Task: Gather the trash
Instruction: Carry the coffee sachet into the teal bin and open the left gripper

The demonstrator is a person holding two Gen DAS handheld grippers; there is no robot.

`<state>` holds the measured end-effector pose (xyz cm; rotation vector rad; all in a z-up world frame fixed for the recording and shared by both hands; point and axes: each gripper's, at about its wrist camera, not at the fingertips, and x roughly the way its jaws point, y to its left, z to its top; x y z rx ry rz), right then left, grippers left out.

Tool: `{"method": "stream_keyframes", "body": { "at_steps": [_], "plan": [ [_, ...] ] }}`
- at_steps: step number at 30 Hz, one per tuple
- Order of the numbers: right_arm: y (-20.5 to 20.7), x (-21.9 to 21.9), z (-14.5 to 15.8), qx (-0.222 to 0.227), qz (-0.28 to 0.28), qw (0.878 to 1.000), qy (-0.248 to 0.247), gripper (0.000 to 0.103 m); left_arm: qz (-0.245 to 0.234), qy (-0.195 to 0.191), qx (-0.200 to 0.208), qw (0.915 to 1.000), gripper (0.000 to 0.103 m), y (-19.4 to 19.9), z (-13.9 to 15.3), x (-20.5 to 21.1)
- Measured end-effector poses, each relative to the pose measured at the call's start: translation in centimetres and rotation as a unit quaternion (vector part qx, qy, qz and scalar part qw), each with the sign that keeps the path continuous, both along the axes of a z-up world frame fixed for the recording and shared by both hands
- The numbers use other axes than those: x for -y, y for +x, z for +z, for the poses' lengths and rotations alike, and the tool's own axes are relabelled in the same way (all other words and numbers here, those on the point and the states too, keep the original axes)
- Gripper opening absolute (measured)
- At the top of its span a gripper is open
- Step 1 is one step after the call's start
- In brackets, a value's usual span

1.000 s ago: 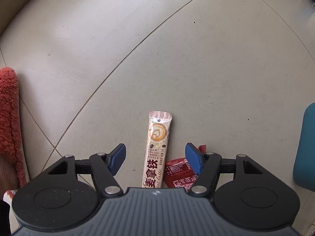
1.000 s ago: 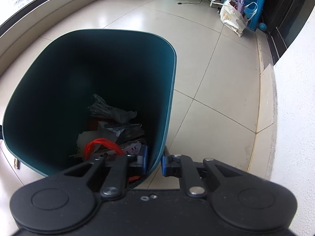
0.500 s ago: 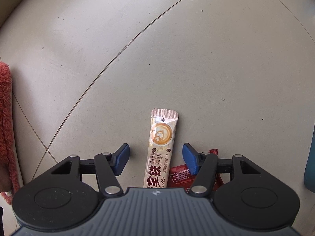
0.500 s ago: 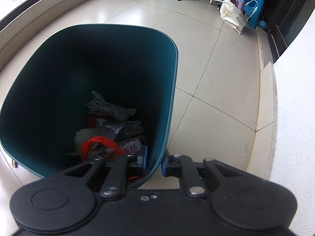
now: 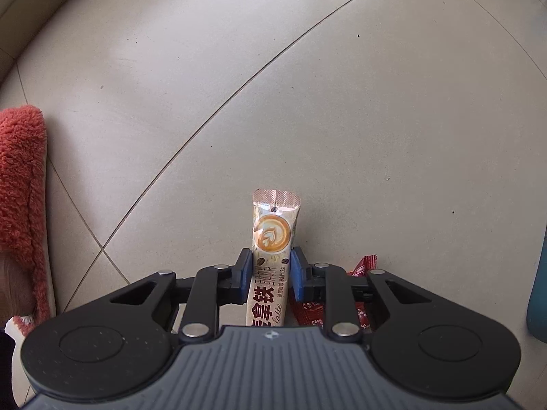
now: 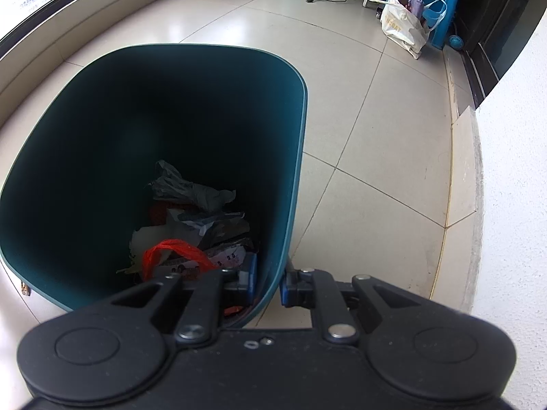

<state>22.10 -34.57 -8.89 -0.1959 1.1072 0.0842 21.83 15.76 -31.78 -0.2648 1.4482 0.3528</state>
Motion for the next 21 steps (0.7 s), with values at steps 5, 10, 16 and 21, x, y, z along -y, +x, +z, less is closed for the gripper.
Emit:
{"method": "stream_keyframes", "body": {
  "at_steps": [5,10,16,21],
  "plan": [
    [-0.3,-0.3,-0.2,0.008,0.005,1.000,-0.010,0.013,0.009,0.009,0.024,0.9996,0.022,-1.0,3.9,0.1],
    [-0.4,-0.1,-0.1,0.011,0.003,1.000,-0.005,0.012,0.006,0.017,0.053,0.9984,0.022,-2.9,8.4,0.9],
    [-0.5,0.1,-0.1,0.013,0.002,1.000,-0.001,0.011,-0.038,0.019,0.070,0.9966,0.022,-2.7,13.3,4.1],
    [-0.4,0.5,0.0,0.013,-0.001,1.000,0.008,0.011,-0.087,0.004,0.092,0.9920,0.022,-2.5,19.1,8.4]
  ]
}}
